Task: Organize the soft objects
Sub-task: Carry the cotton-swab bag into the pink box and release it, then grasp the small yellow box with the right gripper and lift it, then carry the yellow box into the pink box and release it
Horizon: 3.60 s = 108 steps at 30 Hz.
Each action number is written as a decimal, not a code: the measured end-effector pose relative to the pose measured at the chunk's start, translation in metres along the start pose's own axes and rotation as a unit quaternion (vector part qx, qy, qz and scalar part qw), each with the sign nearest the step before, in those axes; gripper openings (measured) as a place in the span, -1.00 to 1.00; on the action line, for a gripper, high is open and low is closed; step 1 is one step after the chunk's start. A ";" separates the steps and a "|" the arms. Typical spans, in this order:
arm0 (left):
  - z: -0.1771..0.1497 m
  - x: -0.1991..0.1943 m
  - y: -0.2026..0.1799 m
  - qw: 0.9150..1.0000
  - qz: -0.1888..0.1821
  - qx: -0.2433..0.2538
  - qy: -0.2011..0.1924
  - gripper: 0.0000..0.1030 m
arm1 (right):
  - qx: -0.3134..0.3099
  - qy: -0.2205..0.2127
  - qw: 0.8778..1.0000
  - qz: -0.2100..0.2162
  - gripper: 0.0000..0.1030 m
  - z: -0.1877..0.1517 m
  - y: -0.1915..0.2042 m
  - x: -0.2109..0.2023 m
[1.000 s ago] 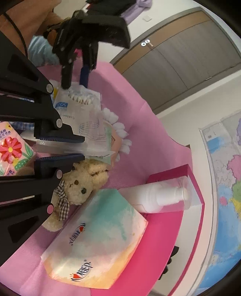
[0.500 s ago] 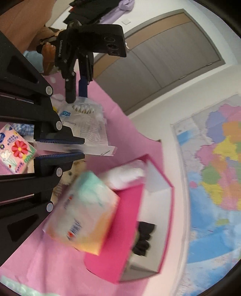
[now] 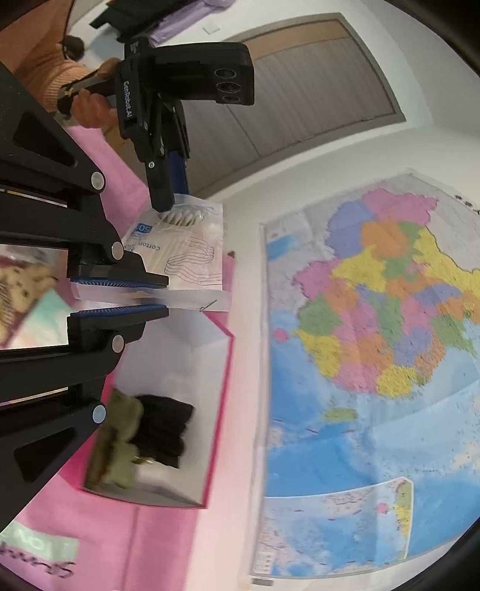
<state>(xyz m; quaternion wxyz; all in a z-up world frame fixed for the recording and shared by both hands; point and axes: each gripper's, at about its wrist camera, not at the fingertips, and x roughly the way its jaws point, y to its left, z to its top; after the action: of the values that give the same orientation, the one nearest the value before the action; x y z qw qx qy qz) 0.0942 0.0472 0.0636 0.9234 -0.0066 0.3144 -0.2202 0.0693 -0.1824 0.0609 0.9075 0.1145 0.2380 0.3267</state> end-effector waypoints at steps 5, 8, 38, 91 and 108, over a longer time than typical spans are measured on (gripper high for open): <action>0.011 0.035 0.010 1.000 0.018 -0.011 0.021 -0.15 | 0.024 0.015 0.999 -0.015 -0.82 0.011 -0.026 0.030; 0.013 0.057 0.015 0.999 0.025 -0.015 0.037 -0.15 | 0.042 0.028 0.998 -0.025 -0.81 0.013 -0.042 0.051; -0.031 0.014 -0.010 0.999 -0.026 -0.030 0.008 -0.09 | 0.072 0.046 0.995 -0.051 -0.03 -0.025 -0.066 0.016; -0.166 0.083 -0.184 0.943 -0.208 0.076 0.248 -0.33 | 0.186 0.147 0.970 -0.045 -0.40 -0.205 -0.076 -0.075; -0.087 0.055 -0.157 0.975 -0.166 0.081 0.127 -0.33 | 0.143 0.062 0.987 -0.036 -0.41 -0.133 -0.066 -0.079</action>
<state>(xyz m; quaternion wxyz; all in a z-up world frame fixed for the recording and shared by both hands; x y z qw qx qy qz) 0.0188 -0.1065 -0.0138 0.8239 0.0439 0.4053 -0.3937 -0.0155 -0.2766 -0.0493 0.8764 0.2140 0.3423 0.2626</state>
